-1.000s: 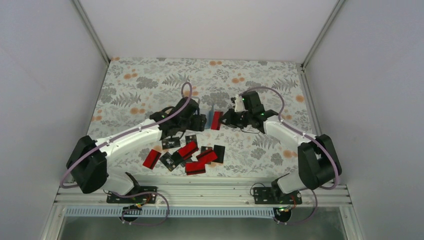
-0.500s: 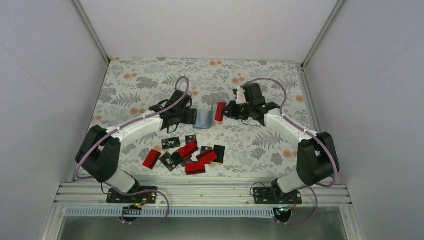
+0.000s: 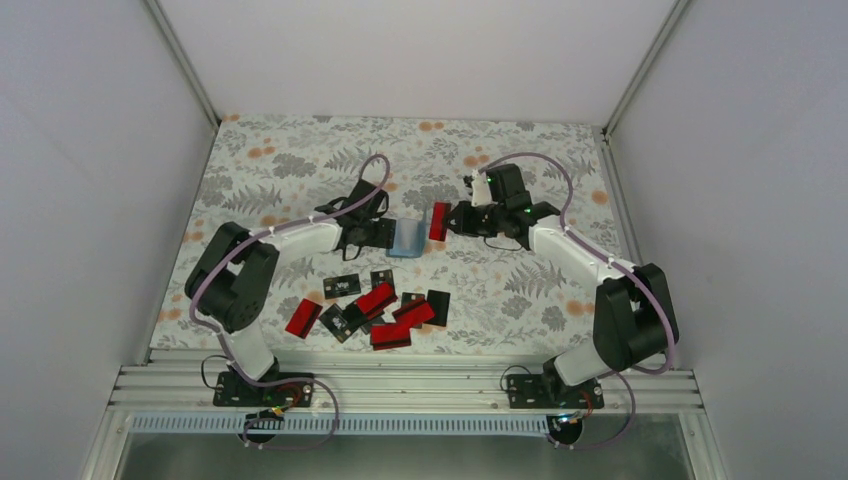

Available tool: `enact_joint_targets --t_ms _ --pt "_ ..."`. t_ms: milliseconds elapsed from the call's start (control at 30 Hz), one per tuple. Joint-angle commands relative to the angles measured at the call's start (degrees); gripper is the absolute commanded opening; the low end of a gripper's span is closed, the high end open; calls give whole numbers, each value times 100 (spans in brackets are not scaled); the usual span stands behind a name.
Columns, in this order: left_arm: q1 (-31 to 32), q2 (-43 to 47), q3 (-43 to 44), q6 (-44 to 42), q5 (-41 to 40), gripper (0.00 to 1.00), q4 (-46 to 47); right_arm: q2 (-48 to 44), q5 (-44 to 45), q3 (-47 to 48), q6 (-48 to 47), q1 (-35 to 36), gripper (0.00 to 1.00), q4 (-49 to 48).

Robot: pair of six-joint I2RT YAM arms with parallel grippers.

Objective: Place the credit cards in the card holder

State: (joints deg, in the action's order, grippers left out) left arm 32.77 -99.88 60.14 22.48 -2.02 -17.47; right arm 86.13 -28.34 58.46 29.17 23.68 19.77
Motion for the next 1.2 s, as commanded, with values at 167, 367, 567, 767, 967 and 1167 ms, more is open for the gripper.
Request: enact_joint_targets --t_ms 167,367,567,767,967,1167 --pt "-36 -410 207 -156 70 71 272 151 -366 526 -522 182 4 14" --pt "-29 -651 232 -128 187 68 431 627 170 905 -579 593 4 318" --pt "-78 -771 208 -86 217 51 662 877 332 1087 -588 759 4 459" --pt "-75 -651 206 -46 358 23 816 1261 384 1208 -491 920 4 511" --pt "-76 -460 250 34 418 7 765 1615 571 1466 -303 1082 4 640" --pt "-78 -246 249 117 441 4 683 1902 1159 1818 -195 1164 4 1005"
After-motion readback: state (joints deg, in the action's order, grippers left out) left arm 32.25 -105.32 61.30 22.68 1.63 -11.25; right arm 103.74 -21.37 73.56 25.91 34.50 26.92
